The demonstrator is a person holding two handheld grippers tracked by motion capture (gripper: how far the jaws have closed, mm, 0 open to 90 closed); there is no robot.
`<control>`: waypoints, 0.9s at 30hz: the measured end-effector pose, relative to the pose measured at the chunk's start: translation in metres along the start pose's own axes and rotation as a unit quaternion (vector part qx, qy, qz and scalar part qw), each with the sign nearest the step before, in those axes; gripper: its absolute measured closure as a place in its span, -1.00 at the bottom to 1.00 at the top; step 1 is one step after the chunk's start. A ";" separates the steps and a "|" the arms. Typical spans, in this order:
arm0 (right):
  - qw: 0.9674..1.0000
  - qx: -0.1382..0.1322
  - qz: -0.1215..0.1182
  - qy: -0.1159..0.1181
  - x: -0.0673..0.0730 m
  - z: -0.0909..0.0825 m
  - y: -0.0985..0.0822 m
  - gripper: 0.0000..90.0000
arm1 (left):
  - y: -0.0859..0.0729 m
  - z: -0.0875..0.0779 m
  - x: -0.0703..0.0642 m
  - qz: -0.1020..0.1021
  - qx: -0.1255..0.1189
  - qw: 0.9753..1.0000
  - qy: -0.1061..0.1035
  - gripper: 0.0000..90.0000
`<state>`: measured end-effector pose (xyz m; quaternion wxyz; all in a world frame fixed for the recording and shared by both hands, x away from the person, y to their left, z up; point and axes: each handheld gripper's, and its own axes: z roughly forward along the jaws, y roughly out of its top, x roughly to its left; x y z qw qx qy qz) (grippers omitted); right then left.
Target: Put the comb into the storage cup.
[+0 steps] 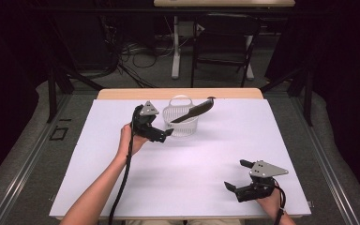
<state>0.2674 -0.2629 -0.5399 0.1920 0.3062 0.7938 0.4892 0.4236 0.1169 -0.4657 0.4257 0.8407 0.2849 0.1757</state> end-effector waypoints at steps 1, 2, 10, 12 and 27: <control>1.000 0.000 0.000 0.000 0.000 0.000 0.000 -0.97 | -0.002 -0.002 -0.001 0.000 0.001 1.000 0.001 -1.00; 1.000 0.000 0.001 0.000 0.000 0.000 0.000 -0.97 | -0.003 -0.003 -0.002 -0.002 0.001 1.000 -0.001 -1.00; 1.000 0.003 0.003 -0.002 0.000 0.001 0.000 -0.97 | -0.014 -0.012 -0.007 -0.008 0.005 1.000 0.005 -1.00; 1.000 0.004 0.003 0.000 0.001 0.000 0.000 -0.97 | -0.017 -0.014 -0.008 -0.010 0.007 1.000 0.008 -1.00; 1.000 0.005 0.005 0.000 0.000 0.001 -0.001 -0.97 | -0.040 -0.032 -0.016 -0.027 0.015 0.999 0.021 -1.00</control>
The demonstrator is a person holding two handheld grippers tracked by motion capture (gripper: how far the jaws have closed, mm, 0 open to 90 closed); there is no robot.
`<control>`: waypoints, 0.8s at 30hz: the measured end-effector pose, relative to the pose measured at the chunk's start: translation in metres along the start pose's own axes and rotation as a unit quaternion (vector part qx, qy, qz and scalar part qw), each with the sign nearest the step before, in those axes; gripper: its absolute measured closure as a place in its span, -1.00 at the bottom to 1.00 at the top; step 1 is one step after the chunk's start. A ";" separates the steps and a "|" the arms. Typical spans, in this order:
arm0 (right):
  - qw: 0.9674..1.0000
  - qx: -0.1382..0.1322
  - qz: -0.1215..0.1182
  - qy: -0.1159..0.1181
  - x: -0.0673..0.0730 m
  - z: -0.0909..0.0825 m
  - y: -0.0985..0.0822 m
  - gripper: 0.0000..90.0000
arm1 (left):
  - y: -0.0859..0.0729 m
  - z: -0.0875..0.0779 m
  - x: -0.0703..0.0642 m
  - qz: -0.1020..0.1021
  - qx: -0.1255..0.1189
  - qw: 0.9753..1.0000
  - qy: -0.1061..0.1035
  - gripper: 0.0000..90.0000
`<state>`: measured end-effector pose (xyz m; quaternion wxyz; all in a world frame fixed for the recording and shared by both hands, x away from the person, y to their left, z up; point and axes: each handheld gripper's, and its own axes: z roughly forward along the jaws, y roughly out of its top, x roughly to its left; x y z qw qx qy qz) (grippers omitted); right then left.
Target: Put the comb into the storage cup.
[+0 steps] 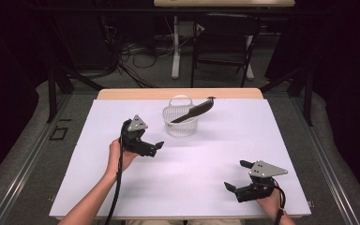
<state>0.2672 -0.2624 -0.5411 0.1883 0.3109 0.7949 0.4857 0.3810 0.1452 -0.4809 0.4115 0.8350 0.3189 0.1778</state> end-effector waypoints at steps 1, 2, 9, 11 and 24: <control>1.000 0.000 0.001 0.001 0.000 0.000 0.000 -0.97 | -0.002 -0.001 -0.001 -0.001 -0.002 1.000 -0.001 -1.00; 1.000 0.001 0.000 0.001 0.000 0.000 0.000 -0.97 | -0.003 -0.002 -0.001 -0.002 -0.001 1.000 -0.002 -1.00; 1.000 0.002 0.002 -0.001 0.000 -0.001 -0.001 -0.97 | -0.015 -0.011 -0.006 -0.007 0.003 1.000 0.004 -1.00; 1.000 0.001 0.000 0.000 0.000 -0.001 0.000 -0.97 | -0.019 -0.013 -0.007 -0.008 0.001 1.000 0.005 -1.00; 1.000 0.003 0.001 0.000 -0.001 -0.001 -0.001 -0.98 | -0.036 -0.022 -0.013 -0.014 -0.006 1.000 0.004 -1.00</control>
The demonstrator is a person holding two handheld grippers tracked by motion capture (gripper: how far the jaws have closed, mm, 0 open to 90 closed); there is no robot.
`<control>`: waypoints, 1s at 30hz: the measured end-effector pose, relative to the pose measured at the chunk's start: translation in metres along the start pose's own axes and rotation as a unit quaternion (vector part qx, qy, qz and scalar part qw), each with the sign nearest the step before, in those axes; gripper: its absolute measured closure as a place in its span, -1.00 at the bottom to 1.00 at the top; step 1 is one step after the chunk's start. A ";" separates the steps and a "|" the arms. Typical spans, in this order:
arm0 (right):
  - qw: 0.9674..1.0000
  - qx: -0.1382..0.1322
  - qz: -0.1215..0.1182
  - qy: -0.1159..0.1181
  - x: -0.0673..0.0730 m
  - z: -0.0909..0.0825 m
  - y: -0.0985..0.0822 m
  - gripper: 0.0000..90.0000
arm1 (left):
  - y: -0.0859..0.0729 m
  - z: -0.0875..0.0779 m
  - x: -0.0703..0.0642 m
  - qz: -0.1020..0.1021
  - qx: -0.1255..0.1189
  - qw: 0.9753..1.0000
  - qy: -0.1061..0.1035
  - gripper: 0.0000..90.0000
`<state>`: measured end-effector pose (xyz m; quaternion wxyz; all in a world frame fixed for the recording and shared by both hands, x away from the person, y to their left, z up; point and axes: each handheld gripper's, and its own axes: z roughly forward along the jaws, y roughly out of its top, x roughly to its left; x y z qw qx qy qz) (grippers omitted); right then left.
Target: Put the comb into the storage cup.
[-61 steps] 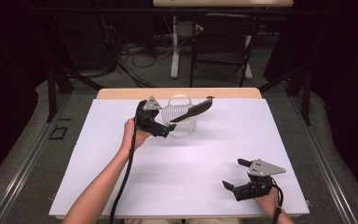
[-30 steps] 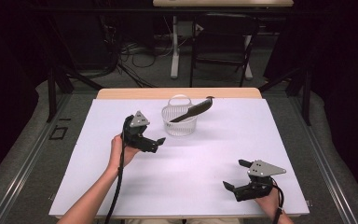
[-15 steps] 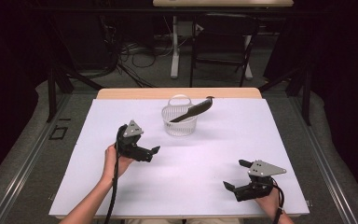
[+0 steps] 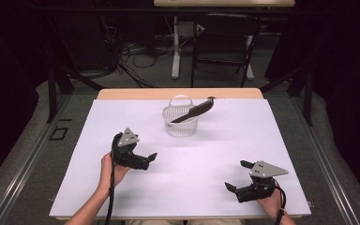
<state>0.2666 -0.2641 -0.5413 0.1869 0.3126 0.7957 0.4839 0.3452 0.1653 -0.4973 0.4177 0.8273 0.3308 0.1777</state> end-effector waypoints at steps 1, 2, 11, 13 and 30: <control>1.000 0.000 0.000 0.000 0.000 0.000 0.000 -0.98 | -0.002 0.000 -0.001 -0.001 -0.001 1.000 -0.002 -1.00; 1.000 0.000 0.000 0.000 0.000 0.000 0.000 -0.98 | -0.003 -0.001 -0.002 -0.003 -0.001 1.000 -0.003 -1.00; 1.000 0.000 0.000 0.000 0.000 0.000 0.000 -0.98 | -0.015 -0.005 -0.004 -0.003 -0.003 1.000 -0.002 -1.00; 1.000 0.001 0.001 0.000 0.000 0.000 0.000 -0.98 | -0.018 -0.005 -0.004 -0.005 -0.003 1.000 -0.002 -1.00; 1.000 -0.001 -0.001 0.001 0.001 0.000 0.000 -0.98 | -0.040 -0.017 -0.011 -0.008 -0.030 0.999 0.014 -1.00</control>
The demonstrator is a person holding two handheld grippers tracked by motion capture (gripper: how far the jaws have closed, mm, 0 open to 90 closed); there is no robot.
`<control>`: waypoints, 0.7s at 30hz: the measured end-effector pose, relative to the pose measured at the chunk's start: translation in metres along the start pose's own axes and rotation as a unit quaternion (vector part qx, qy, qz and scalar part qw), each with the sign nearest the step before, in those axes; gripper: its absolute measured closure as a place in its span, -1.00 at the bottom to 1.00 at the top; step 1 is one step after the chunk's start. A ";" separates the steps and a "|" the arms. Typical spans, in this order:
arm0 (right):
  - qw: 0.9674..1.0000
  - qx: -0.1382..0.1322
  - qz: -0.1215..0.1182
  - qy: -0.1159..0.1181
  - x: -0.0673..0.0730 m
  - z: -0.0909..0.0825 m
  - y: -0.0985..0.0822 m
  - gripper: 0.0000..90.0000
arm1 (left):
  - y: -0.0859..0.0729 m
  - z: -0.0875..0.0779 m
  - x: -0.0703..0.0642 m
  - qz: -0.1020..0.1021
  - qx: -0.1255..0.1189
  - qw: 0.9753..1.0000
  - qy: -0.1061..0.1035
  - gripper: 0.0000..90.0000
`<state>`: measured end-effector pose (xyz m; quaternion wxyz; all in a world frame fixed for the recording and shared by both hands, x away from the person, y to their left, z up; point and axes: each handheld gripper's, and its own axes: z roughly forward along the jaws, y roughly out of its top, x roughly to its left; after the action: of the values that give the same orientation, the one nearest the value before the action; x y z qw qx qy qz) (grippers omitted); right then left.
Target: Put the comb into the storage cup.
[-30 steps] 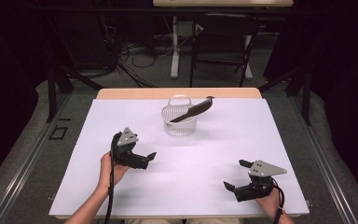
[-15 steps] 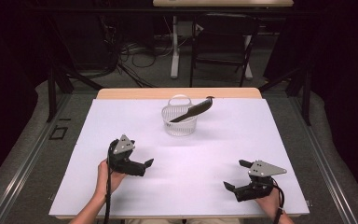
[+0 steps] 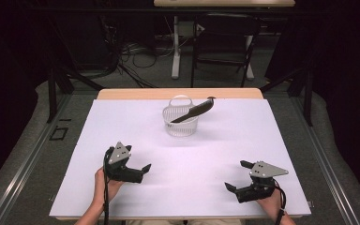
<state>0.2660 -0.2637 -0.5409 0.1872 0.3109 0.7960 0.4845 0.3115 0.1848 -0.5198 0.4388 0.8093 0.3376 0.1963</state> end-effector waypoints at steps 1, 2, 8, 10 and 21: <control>1.000 0.000 0.000 0.000 0.000 0.000 0.000 -0.98 | -0.001 -0.001 0.000 0.000 0.000 1.000 0.000 -1.00; 1.000 0.000 -0.001 -0.001 0.000 0.000 0.000 -0.98 | -0.002 -0.002 0.000 0.000 -0.002 1.000 0.001 -1.00; 1.000 -0.002 0.000 -0.001 0.000 0.000 0.000 -0.98 | -0.006 -0.008 -0.001 -0.004 -0.011 1.000 0.009 -1.00; 1.000 -0.001 0.000 -0.001 0.000 -0.001 0.000 -0.98 | -0.008 -0.009 -0.001 -0.005 -0.013 1.000 0.011 -1.00; 1.000 -0.004 0.001 -0.002 0.002 -0.002 0.001 -0.98 | -0.021 -0.021 -0.004 -0.010 -0.017 1.000 0.022 -1.00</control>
<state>0.2636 -0.2634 -0.5389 0.1893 0.3117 0.7932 0.4877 0.2883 0.2021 -0.5260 0.4472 0.7937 0.3516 0.2153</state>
